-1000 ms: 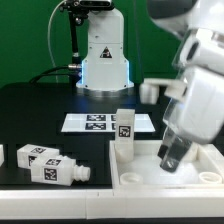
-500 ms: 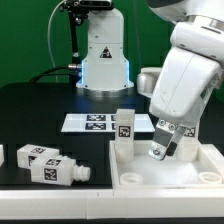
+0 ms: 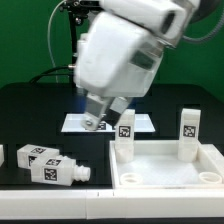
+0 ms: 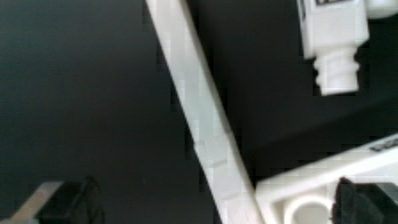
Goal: Assemble square table
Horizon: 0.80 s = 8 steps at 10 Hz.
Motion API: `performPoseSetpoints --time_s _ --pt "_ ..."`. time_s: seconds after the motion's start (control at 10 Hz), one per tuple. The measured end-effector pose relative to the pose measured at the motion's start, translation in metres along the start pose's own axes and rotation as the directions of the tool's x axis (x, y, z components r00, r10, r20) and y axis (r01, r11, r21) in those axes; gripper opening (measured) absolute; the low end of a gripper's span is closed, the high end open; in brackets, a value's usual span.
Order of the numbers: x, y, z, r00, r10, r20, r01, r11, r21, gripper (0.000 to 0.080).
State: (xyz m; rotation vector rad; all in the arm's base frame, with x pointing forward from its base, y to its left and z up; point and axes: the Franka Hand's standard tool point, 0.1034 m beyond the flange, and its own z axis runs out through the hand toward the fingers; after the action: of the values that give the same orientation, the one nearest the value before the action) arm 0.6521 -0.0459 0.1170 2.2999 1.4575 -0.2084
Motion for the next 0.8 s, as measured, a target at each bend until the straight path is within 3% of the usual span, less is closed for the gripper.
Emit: performPoseSetpoints --time_s 0.2,0.3,0.4,0.7,0.8 --pt "0.004 -0.002 0.0 1.0 -0.007 -0.002 0.007 1.0 0.0 0.0649" --pt "-0.001 -0.002 0.004 1.0 -0.031 0.001 0.031 0.999 0.013 0.0649" --pt "-0.015 -0.004 0.014 0.999 -0.052 -0.001 0.052 0.997 0.057 0.0649" --pt "-0.056 0.003 0.036 0.999 -0.051 0.015 0.049 0.994 0.102 0.0649" --pt "-0.057 -0.004 0.045 0.999 -0.041 0.024 0.038 0.993 0.116 0.0649"
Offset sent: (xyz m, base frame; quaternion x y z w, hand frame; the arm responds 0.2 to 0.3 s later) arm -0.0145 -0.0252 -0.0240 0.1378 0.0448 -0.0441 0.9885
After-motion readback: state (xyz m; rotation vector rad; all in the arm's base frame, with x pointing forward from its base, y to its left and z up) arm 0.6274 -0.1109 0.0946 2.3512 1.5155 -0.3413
